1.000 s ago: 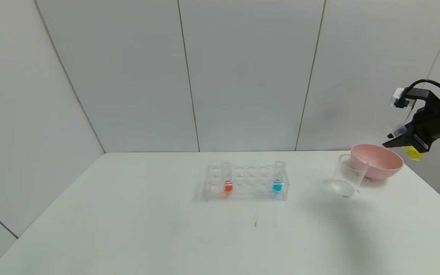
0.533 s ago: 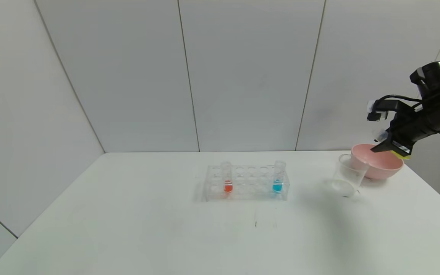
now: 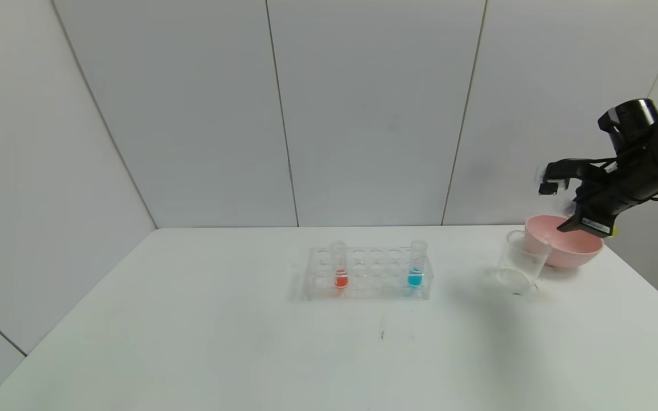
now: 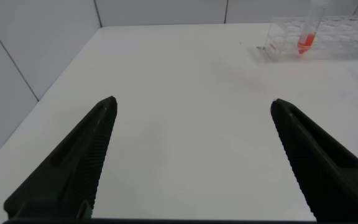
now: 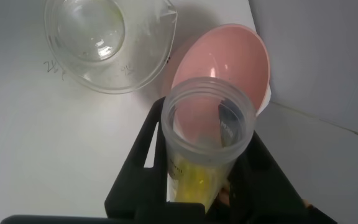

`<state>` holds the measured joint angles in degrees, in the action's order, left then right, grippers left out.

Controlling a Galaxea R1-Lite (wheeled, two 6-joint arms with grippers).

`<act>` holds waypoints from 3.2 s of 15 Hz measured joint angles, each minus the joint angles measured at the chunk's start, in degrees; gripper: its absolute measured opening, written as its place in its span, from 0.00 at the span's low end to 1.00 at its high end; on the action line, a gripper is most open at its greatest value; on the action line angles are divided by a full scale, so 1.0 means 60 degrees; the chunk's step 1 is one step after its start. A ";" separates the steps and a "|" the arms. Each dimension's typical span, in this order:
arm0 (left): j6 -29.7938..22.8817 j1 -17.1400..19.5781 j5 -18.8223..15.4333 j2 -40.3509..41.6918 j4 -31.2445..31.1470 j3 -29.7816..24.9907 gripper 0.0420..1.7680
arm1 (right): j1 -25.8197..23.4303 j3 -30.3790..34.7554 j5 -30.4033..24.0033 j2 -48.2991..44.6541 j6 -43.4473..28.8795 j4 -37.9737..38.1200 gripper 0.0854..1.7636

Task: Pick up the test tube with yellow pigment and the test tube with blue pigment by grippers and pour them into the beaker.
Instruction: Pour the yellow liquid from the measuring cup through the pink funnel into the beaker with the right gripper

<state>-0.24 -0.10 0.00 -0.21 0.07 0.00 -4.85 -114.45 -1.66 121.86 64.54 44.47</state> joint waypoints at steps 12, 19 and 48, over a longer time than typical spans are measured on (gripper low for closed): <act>0.0000 0.0000 0.0000 0.0000 0.0000 0.0000 1.00 | 0.0585 0.0004 0.2150 0.0219 0.0435 0.0289 0.30; 0.0004 0.0000 0.0000 0.0000 0.0000 0.0000 1.00 | 0.0969 0.0000 0.3533 0.0349 0.0670 0.0378 0.30; 0.0000 0.0000 0.0000 0.0000 0.0000 0.0000 1.00 | 0.1723 -0.0026 0.5358 0.0309 0.1660 0.0374 0.30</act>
<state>-0.24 -0.10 0.00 -0.21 0.07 0.00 5.49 -114.60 30.49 123.71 74.50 46.71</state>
